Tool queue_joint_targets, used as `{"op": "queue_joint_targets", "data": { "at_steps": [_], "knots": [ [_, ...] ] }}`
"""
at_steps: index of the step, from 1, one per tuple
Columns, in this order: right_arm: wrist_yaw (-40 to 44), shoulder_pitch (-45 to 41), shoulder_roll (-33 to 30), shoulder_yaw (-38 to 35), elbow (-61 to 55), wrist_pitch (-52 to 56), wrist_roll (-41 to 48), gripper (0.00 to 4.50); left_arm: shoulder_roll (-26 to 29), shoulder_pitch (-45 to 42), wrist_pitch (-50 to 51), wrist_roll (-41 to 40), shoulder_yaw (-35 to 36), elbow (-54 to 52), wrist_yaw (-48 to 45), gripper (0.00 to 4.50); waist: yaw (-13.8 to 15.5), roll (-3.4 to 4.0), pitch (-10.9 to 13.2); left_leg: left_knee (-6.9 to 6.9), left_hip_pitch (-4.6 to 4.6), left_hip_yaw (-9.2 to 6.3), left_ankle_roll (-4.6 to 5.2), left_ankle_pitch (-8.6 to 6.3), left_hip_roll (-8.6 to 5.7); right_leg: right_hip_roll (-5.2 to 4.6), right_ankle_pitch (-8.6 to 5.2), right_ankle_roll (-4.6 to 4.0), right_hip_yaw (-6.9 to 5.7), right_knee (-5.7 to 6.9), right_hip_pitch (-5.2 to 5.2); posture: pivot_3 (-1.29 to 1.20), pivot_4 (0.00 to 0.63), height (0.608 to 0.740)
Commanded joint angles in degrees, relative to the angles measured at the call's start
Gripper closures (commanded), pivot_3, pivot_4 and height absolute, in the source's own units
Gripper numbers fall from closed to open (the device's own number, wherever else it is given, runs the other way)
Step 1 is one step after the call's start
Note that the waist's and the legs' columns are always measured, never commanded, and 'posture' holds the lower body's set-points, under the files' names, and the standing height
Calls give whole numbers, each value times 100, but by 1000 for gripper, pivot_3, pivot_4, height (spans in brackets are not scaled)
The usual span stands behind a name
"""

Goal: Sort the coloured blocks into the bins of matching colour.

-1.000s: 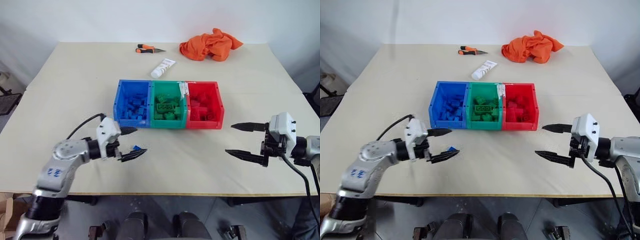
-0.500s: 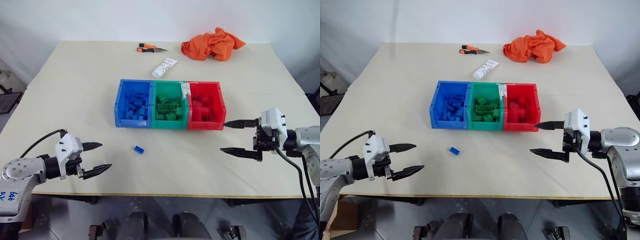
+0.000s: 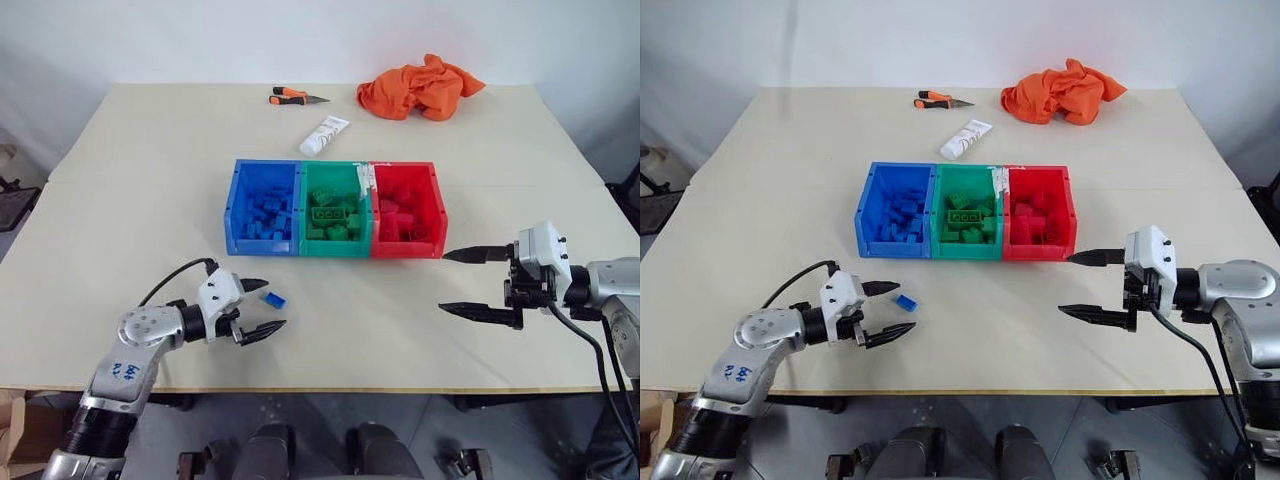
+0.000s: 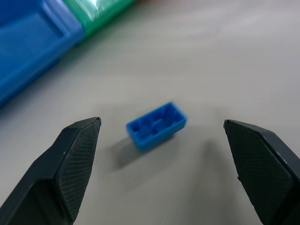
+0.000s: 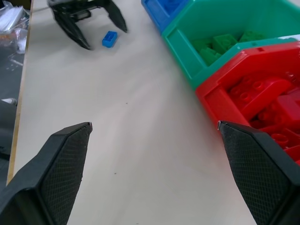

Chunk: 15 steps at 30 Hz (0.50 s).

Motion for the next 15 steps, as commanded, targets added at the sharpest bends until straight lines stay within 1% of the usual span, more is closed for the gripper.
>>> {"op": "queue_joint_targets", "data": {
  "at_steps": [1, 2, 5, 6, 7, 15],
  "knots": [
    [-93, 75, -122, -277, -240, 63, 93, 0, -91, -180, -327, 113, -71, 298, -31, 36, 1, 0, 0, 1, 0, 0, 0, 0, 0, 0, 0, 0, 0, -2, 2, 0, 150, 740],
    [-112, 90, -127, -294, -256, 78, 90, 0, -122, -236, -328, 105, -101, 384, -65, 36, 1, 0, 0, 3, 0, 0, 0, 0, 0, -1, 0, 1, 0, -2, 2, 0, 150, 740],
    [-168, 144, -139, -349, -326, 126, 89, 0, -242, -391, -480, 152, -143, 617, -62, 650, -2, 0, 0, 4, 0, -1, 0, 0, 0, -1, 0, 1, -2, 2, 2, 0, 150, 740],
    [-180, 154, -141, -361, -337, 140, 91, 0, -267, -420, -499, 151, -153, 648, -72, 1046, -6, 0, 0, 6, 1, -1, 0, 0, 0, -1, 1, 1, -1, 4, 2, 0, 150, 740],
    [-192, 175, -147, -373, -360, 151, 91, 0, -294, -454, -516, 157, -178, 688, -94, 1305, -5, 0, 0, 6, 1, -1, 0, 0, 0, 0, 1, 1, -1, 4, 2, 0, 150, 740],
    [-161, 342, -247, -577, -441, 203, 128, 0, -379, -551, -531, 117, -206, 787, -143, 3934, -2, 0, 0, 10, 1, -1, 0, 0, 0, 0, 1, 1, -1, 5, 3, 0, 150, 740]
  ]
}}
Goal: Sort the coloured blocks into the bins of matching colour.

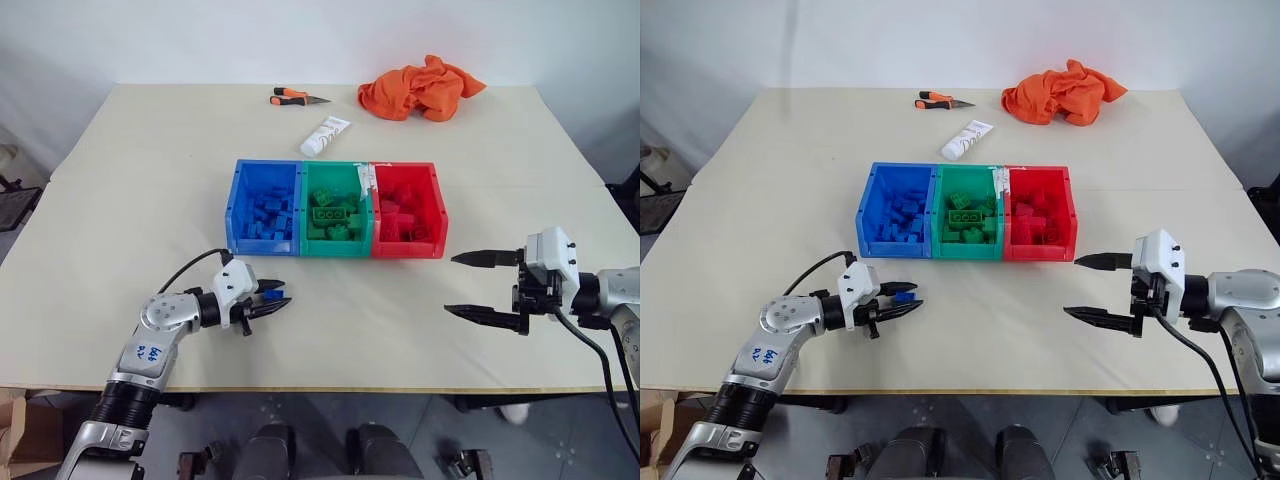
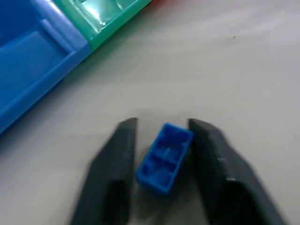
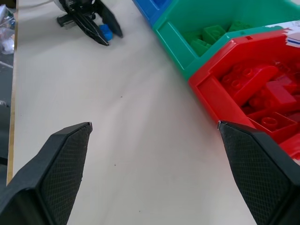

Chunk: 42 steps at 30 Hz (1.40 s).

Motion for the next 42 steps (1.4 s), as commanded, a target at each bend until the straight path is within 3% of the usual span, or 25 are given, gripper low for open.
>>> {"op": "queue_joint_targets", "data": {
  "at_steps": [1, 8, 15, 21, 27, 35, 39, 42],
  "knots": [
    [20, 71, -163, -338, -166, -18, 118, 0, 25, -54, 65, 10, 70, -56, 62, 4009, 0, 0, 0, 1, 0, 0, 0, 0, 0, 0, 0, 0, 0, 1, 0, 0, 150, 740],
    [-170, 323, -128, -579, -344, 8, 131, 0, 67, -1261, 996, -180, 672, -463, 919, 3994, 24, -4, 2, 13, -9, -2, 1, 0, 0, 1, 0, 1, -1, 5, -2, 0, 150, 740],
    [-367, 424, -29, -592, -451, -16, 115, 0, -191, -2821, 613, 165, 671, 1156, 1284, 3994, 18, -4, 2, 18, -10, 2, 4, -2, -4, 1, 4, 9, -3, 4, -2, 0, 150, 740],
    [-482, 505, -5, -657, -522, -67, 127, 0, -366, -3358, -10, 375, 403, 2515, 880, 2139, 2, -5, 3, 19, -11, 4, 3, -2, -5, 4, 5, 9, -1, 12, -11, 0, 150, 740],
    [-555, 675, -23, -757, -620, -66, 166, 0, -313, -3346, -198, 329, 437, 2513, 574, 247, 20, -6, 3, 21, -17, 3, 2, -1, -5, 2, 5, 9, -1, 16, -15, 0, 150, 740],
    [-240, 688, -210, -911, -349, -224, 160, 0, 693, -2157, 858, -986, 1177, 920, -980, 247, -60, -5, 3, 19, -13, 3, 0, 0, -2, 4, 4, 9, 4, 41, -22, 0, 150, 740],
    [35, 632, -337, -1016, 112, -422, 89, 0, 1569, -1372, 1012, -1188, 1600, 955, -1605, 247, -66, -5, 3, 21, -10, 1, 1, 0, -2, 2, 4, 9, 4, 34, -21, 0, 150, 740],
    [166, 379, -350, -961, 616, -643, 29, 0, 1910, -844, 1018, -1408, 1938, 1115, -1974, 247, -55, -4, 2, 19, -9, -1, 2, -1, -2, 0, 4, 8, 4, 31, -20, 0, 150, 740]
  ]
}}
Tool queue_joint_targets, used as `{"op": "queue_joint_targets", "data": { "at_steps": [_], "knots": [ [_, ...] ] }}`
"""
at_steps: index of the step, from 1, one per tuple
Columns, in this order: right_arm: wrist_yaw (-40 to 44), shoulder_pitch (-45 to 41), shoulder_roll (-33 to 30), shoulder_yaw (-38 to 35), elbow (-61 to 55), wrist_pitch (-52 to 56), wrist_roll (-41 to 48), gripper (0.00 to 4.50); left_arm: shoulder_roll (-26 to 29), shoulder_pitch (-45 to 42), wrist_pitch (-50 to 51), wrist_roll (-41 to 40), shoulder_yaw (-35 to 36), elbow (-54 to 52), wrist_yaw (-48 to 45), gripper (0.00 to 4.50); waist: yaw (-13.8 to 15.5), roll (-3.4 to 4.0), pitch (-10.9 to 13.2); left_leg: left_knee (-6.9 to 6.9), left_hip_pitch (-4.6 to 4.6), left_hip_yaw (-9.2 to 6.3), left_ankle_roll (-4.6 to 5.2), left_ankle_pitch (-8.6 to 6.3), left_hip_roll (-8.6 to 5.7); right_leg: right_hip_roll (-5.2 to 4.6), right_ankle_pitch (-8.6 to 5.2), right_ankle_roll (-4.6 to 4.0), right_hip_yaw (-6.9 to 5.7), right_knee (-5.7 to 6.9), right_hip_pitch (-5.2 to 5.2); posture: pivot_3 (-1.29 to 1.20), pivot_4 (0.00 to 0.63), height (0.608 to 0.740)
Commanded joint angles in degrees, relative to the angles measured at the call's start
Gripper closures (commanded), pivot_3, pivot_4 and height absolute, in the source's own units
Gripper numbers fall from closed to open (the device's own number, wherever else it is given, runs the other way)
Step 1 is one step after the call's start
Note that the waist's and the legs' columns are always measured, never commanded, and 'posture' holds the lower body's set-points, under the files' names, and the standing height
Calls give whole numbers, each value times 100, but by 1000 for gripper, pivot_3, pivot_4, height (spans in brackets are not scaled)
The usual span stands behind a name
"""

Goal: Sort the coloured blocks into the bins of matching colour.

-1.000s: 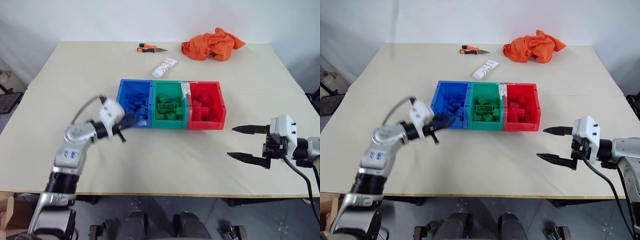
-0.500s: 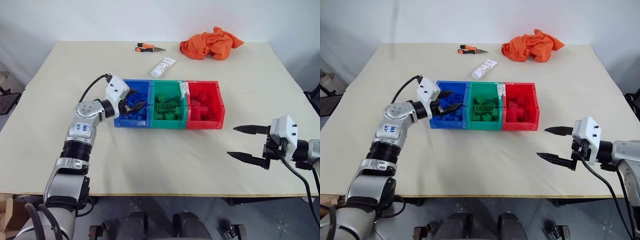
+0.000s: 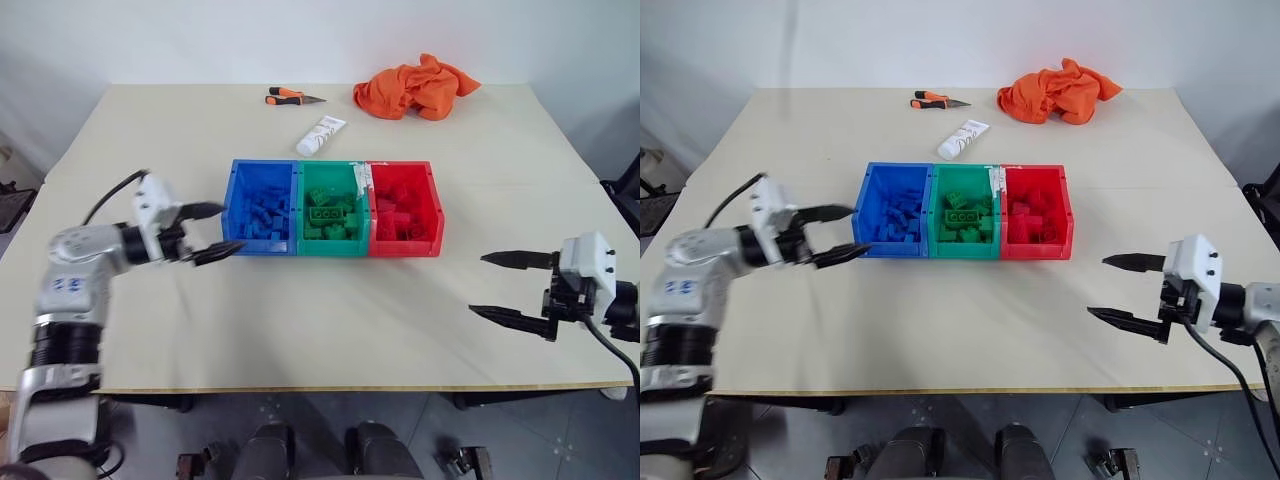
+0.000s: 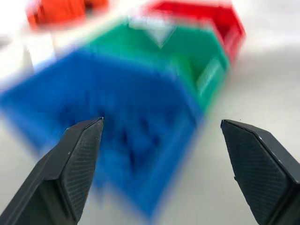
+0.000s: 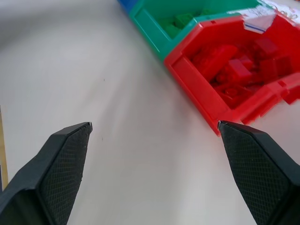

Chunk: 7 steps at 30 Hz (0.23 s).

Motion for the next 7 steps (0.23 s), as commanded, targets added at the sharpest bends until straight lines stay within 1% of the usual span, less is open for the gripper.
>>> {"op": "queue_joint_targets", "data": {
  "at_steps": [1, 3, 7],
  "knots": [
    [172, -326, -104, -94, 463, -342, -66, 0, 265, 393, -99, -341, 472, 30, -438, 247, 5, 1, -1, 0, 0, 0, 1, -1, 0, -3, 0, 0, 0, -1, 2, 0, 150, 740],
    [207, -514, -85, -1, 714, -423, -139, 0, 252, 442, -172, -273, 530, 101, -298, 247, 51, 1, 0, 0, 2, -1, 2, -1, -1, -5, 0, 0, -1, -2, 2, 0, 150, 740],
    [167, -826, 24, 144, 1079, -539, -241, 0, 104, 534, -145, -264, 567, -165, -2, 247, 65, 1, 0, 0, -1, -2, 5, -4, -5, -9, 0, 0, -3, -5, 3, 0, 150, 740]
  ]
}}
